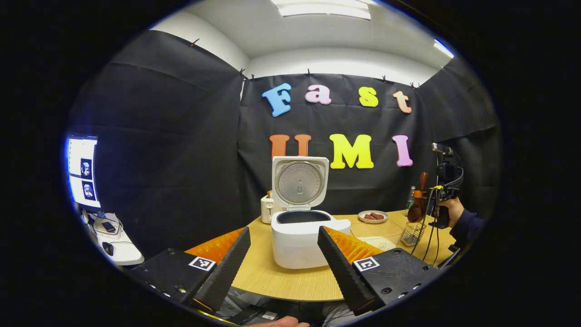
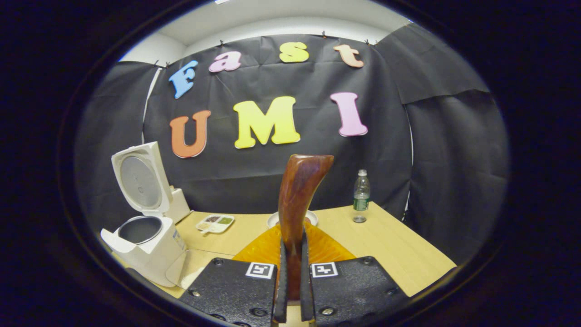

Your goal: Close the left gripper, press the button to open the rice cooker; take a wooden spoon from the chopstick holder with the right hand, scoop a spoonful of rice and pour it into the rice cooker, then put the wooden spoon back into the chopstick holder.

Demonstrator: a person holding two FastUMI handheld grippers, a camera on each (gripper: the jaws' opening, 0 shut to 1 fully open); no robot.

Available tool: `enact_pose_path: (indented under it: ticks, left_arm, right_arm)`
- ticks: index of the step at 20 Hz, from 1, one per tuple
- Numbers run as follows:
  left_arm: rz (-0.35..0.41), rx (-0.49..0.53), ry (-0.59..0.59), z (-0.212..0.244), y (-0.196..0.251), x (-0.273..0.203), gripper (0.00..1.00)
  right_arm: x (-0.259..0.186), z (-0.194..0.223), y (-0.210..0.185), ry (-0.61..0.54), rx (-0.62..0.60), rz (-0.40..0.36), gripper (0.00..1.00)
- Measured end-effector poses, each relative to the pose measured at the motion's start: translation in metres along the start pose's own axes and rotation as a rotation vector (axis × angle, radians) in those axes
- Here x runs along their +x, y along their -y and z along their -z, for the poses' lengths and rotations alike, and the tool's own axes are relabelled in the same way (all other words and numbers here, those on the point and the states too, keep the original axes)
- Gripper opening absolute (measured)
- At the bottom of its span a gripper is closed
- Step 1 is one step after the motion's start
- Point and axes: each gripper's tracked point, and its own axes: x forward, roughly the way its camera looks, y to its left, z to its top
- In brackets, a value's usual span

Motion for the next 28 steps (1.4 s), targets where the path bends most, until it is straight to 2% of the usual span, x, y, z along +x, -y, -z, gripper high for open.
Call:
enact_pose_path:
  ticks: [6,14,19,21,25,28]
  left_arm:
    - [0.016,-0.017,0.010,0.000,-0.001,-0.004,0.95]
    - [-0.008,-0.050,-0.025,0.019,-0.014,-0.001,0.95]
    - [-0.016,-0.046,-0.029,0.020,-0.021,-0.003,0.95]
    - [-0.017,-0.045,-0.034,0.024,-0.025,-0.002,0.95]
    - [-0.027,-0.055,-0.040,0.029,-0.032,-0.001,0.95]
    - [-0.035,-0.064,-0.039,0.028,-0.036,-0.001,0.95]
  right_arm:
    - [0.000,0.006,-0.071,0.016,-0.051,-0.058,0.16]
    - [0.018,0.082,-0.162,-0.068,-0.071,-0.145,0.12]
    - [0.031,0.117,-0.184,-0.086,-0.104,-0.123,0.12]
    - [0.038,0.137,-0.189,-0.134,-0.069,-0.120,0.12]
    - [0.044,0.151,-0.190,-0.206,0.006,-0.131,0.12]
    - [0.044,0.157,-0.190,-0.332,0.220,-0.190,0.12]
